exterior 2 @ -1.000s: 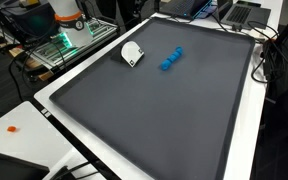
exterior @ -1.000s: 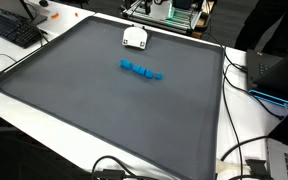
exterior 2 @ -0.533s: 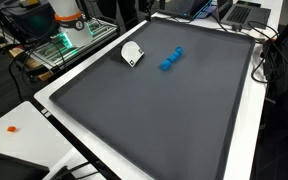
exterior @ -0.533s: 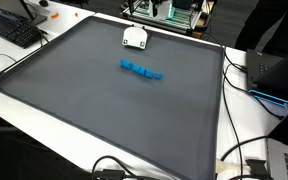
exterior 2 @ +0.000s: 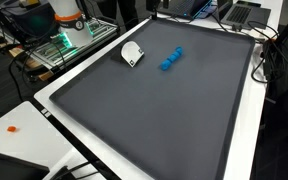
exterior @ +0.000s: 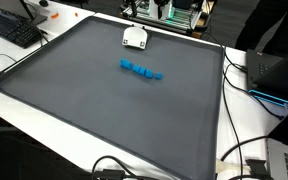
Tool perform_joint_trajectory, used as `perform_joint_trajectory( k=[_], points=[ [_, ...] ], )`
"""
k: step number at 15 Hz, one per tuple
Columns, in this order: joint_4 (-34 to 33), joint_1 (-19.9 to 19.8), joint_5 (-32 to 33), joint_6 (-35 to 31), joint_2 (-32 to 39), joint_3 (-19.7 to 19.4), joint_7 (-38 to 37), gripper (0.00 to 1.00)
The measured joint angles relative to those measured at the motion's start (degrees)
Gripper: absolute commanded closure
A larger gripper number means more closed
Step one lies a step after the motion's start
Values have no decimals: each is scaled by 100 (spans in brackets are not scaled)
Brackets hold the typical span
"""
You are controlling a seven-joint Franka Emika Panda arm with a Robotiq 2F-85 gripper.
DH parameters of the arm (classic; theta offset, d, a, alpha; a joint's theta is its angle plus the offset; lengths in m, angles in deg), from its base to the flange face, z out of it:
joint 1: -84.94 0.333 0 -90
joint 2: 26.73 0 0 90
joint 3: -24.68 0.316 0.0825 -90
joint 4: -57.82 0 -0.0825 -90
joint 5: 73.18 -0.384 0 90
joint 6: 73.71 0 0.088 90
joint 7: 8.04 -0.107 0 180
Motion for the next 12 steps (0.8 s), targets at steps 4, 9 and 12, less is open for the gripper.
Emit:
perform_joint_trajectory(
  k=[4, 9, 12],
  points=[
    [-69, 12, 2, 0, 86, 42, 72, 0],
    [-115, 15, 3, 0, 130, 59, 77, 0],
    [-117, 15, 3, -1, 130, 59, 76, 0]
  ],
)
